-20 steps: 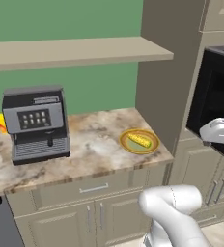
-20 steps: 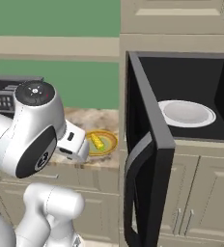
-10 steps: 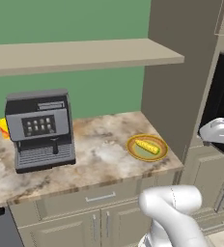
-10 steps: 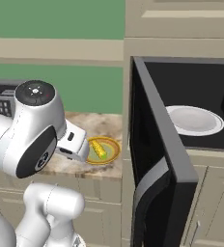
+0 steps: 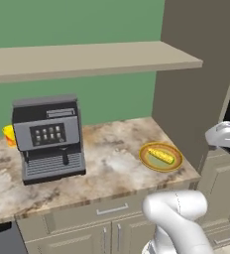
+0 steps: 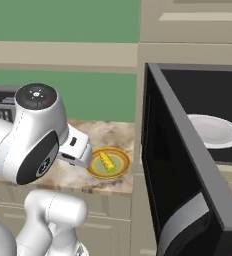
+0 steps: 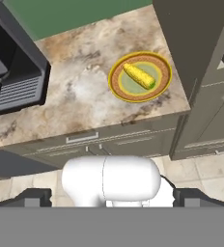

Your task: Pick the corn from the counter and place it in the microwave. Then turn on the microwave.

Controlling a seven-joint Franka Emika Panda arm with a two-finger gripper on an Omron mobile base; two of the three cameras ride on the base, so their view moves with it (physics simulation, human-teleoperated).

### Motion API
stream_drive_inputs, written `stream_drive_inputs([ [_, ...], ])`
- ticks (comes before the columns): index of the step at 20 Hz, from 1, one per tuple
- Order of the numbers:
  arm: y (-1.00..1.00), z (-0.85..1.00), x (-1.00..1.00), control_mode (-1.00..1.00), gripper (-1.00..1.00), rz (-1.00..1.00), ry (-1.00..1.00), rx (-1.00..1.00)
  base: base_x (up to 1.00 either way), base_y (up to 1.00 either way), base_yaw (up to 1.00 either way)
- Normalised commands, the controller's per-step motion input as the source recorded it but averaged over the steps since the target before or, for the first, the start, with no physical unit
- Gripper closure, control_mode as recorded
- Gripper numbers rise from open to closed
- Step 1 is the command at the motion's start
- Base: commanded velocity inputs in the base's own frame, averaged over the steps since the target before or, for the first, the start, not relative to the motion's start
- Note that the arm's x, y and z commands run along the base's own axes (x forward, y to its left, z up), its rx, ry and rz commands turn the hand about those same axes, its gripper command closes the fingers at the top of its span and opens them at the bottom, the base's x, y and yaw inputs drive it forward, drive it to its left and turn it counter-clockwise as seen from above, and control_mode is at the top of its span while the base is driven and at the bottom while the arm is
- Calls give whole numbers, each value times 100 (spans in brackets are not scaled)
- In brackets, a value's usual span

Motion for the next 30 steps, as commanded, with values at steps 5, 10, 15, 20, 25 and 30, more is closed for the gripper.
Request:
stream_drive_inputs([
  [5, 0, 0, 0, 100, -100, 0, 0, 0, 33, 34, 0],
  [10, 0, 0, 0, 100, -100, 0, 0, 0, 24, 29, 0],
  [15, 0, 0, 0, 100, -100, 0, 0, 0, 5, 21, 0],
  [20, 0, 0, 0, 100, -100, 0, 0, 0, 2, 16, 0],
  [25, 2, -1, 0, -100, -100, 0, 0, -1, 0, 7, 0],
  [30, 7, -3, -7, -100, -100, 0, 0, -4, 0, 0, 0],
])
